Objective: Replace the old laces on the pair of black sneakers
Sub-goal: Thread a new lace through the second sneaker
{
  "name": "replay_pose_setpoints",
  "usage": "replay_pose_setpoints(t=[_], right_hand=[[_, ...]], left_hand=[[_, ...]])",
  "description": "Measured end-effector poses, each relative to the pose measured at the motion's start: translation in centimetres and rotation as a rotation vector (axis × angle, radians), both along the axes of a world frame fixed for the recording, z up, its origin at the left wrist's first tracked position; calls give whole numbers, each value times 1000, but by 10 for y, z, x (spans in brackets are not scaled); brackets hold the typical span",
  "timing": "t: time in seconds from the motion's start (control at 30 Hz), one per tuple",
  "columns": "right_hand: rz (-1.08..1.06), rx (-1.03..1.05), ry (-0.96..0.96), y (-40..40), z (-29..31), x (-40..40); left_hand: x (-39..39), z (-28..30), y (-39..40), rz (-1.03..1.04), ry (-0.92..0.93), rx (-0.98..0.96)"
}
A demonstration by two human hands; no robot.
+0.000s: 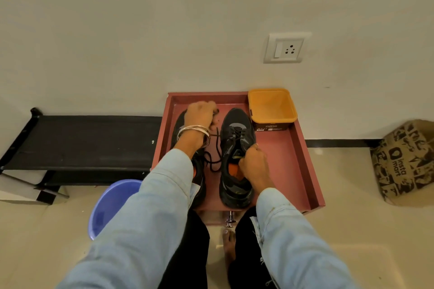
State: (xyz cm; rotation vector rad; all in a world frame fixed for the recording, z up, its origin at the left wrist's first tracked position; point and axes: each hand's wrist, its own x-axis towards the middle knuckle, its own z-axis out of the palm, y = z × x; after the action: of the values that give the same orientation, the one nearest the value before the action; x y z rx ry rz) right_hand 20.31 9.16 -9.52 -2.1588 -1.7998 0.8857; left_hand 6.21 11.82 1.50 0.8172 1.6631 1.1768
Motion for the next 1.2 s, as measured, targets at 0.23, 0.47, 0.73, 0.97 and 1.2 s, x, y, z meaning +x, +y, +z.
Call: replay_pose_setpoints(t=[0.23, 0.47, 0.73, 0.97, 1.2], right_hand=[[35, 42, -21, 0, -6, 3], [20, 48, -12, 1, -8, 4], [26, 14, -49, 0, -3, 4], [-2, 109, 299, 8, 39, 17], [20, -79, 1136, -1, 102, -2]], left_hand=[[13, -75, 2, -390, 841, -286], [16, -79, 9, -422, 984, -239], [14, -52, 13, -506, 1035, -305], [13, -4, 7, -309, 44, -113], [31, 53, -1, -277, -282, -63]])
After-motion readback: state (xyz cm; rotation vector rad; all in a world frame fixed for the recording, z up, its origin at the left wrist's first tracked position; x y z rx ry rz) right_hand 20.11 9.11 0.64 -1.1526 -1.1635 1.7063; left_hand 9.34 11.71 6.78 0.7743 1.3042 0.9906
